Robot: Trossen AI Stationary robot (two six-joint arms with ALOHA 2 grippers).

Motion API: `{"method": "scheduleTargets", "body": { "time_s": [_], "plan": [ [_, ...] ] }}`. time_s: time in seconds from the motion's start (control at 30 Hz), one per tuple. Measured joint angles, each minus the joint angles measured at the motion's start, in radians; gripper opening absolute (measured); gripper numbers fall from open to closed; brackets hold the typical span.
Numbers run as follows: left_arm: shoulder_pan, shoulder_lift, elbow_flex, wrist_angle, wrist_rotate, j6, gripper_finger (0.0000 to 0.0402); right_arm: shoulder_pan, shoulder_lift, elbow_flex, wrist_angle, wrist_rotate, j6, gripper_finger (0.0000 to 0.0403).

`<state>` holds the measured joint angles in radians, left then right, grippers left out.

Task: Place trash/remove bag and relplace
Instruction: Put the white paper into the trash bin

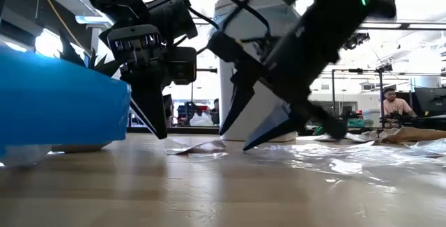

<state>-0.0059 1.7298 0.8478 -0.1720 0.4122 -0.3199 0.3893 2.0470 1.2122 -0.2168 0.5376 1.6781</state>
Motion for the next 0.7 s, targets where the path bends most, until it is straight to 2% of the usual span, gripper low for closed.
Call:
{"method": "scheduleTargets", "body": {
  "time_s": [0.1, 0.2, 0.43, 0.7],
  "plan": [
    [0.000, 0.000, 0.000, 0.002, 0.000, 0.000, 0.0071, -0.021, -0.035, -0.130, 0.232, -0.030, -0.001, 0.0149],
    [0.000, 0.000, 0.000, 0.007, -0.003, 0.000, 0.0071, -0.037, -0.046, -0.174, 0.301, -0.070, 0.023, 0.0149],
    [0.000, 0.003, 0.000, 0.024, -0.003, 0.002, 0.0071, -0.077, -0.044, -0.132, 0.298, -0.126, -0.036, 0.0149],
    [-0.015, 0.094, 0.004, 0.079, 0.033, -0.008, 0.0071, -0.103, -0.043, -0.114, 0.242, -0.164, -0.047, 0.0149]
  ]
}}
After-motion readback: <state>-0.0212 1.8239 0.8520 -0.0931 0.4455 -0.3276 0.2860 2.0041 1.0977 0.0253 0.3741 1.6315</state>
